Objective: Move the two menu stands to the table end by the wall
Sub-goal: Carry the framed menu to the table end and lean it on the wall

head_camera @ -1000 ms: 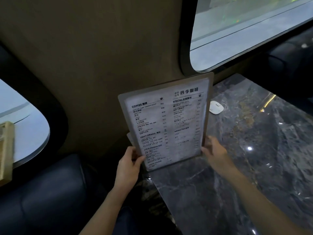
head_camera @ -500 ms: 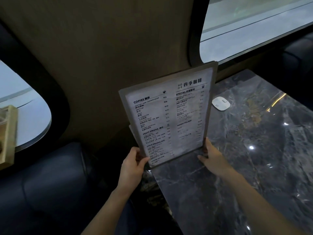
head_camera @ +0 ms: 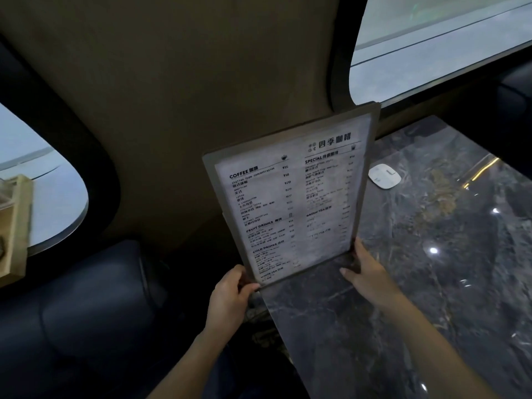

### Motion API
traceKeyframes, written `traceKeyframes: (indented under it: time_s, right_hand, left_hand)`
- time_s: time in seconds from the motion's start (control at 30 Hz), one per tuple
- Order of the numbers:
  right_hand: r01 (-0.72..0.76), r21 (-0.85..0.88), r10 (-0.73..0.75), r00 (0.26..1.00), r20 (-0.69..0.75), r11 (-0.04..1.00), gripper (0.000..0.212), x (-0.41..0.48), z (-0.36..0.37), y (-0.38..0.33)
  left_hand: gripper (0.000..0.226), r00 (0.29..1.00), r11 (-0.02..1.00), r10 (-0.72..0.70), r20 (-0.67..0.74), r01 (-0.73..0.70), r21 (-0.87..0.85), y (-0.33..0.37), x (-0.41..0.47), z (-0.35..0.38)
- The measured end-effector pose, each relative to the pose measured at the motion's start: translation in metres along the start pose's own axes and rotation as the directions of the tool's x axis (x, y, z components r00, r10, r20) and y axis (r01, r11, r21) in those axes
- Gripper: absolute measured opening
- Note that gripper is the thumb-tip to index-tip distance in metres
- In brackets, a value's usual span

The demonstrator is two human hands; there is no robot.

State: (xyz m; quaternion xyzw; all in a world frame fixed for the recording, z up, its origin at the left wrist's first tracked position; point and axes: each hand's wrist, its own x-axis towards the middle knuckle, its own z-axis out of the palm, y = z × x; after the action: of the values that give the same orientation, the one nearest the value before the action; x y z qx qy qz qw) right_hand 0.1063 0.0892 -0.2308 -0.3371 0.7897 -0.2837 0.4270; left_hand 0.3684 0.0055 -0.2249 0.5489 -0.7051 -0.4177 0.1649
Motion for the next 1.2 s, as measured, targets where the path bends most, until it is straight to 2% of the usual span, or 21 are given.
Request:
traceKeyframes:
  time_s: [0.2,0.33,0.53,0.9,1.1,1.2]
  right_hand:
    - [-0.052,0.073,0.052,0.999,-0.007,0.996,0.076,0.01,-0.002,-0.001]
    - [-0.071,0.038,0.071,0.997,-0.013,0.997,0.078,0.023,0.001,-0.01]
    - [-0.025,0.053,0.023,0.999,0.043,0.998,0.08,0.043,0.006,-0.025]
    - [-0.009,0.043,0.007,0.999,0.048,0.999,0.077,0.073,0.012,-0.054]
    - [-0.005,0.006,0.005,0.999,0.045,1.0,0.077,0.084,0.014,-0.07]
    - [-0.003,-0.026,0.004,0.998,0.06,1.0,0.077,0.088,0.015,-0.077]
  left_hand:
    - [0.009,0.999,0.998,0.029,-0.039,-0.026,0.058,-0.002,0.002,0.002]
    - [0.01,0.996,0.994,0.05,-0.075,-0.043,0.098,-0.003,0.007,0.004]
    - [0.008,0.991,0.998,0.01,-0.133,-0.002,0.062,-0.006,0.03,-0.006]
    - [0.012,0.983,1.0,0.024,-0.181,-0.026,-0.008,-0.01,0.058,-0.014]
    - [0.02,0.979,1.0,-0.014,-0.203,0.019,0.023,-0.01,0.078,-0.022]
    - [0.013,0.979,0.998,-0.054,-0.197,0.056,0.006,-0.011,0.089,-0.026]
